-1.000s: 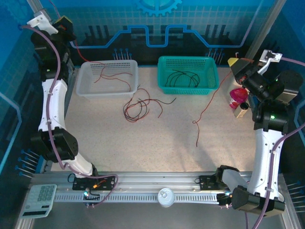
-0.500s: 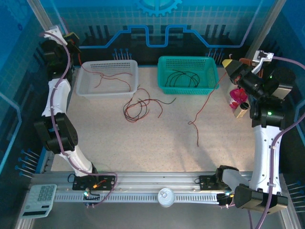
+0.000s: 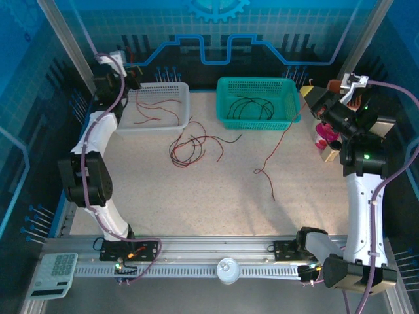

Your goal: Untangle the cables

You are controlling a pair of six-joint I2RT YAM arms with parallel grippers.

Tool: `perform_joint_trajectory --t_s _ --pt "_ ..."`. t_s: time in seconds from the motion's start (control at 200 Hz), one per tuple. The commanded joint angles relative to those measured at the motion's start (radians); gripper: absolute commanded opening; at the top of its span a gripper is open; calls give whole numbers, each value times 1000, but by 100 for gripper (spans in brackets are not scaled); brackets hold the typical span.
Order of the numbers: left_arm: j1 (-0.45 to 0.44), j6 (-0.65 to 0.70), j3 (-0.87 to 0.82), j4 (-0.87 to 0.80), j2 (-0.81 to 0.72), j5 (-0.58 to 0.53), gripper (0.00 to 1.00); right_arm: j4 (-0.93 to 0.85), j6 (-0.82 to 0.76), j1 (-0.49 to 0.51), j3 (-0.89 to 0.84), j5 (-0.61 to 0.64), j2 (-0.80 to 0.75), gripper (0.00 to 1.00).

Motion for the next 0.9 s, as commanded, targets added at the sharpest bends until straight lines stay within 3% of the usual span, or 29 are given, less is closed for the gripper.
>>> perform_joint_trajectory --t_s 0.0,0.34,0.535,0.775,0.895 --pt "-36 43 65 -102 63 -77 0 -8 -22 16 3 15 -25 0" --pt "-49 -36 289 -304 271 -169 0 -61 -53 30 8 31 -36 0" --pt "-48 -67 428 -521 391 -225 0 -79 -67 30 16 38 -35 0" --pt "-13 -108 383 -599 409 -279 0 -73 -70 30 11 32 -25 0" --pt "17 -133 369 -615 415 -253 20 -69 -70 33 11 29 -19 0"
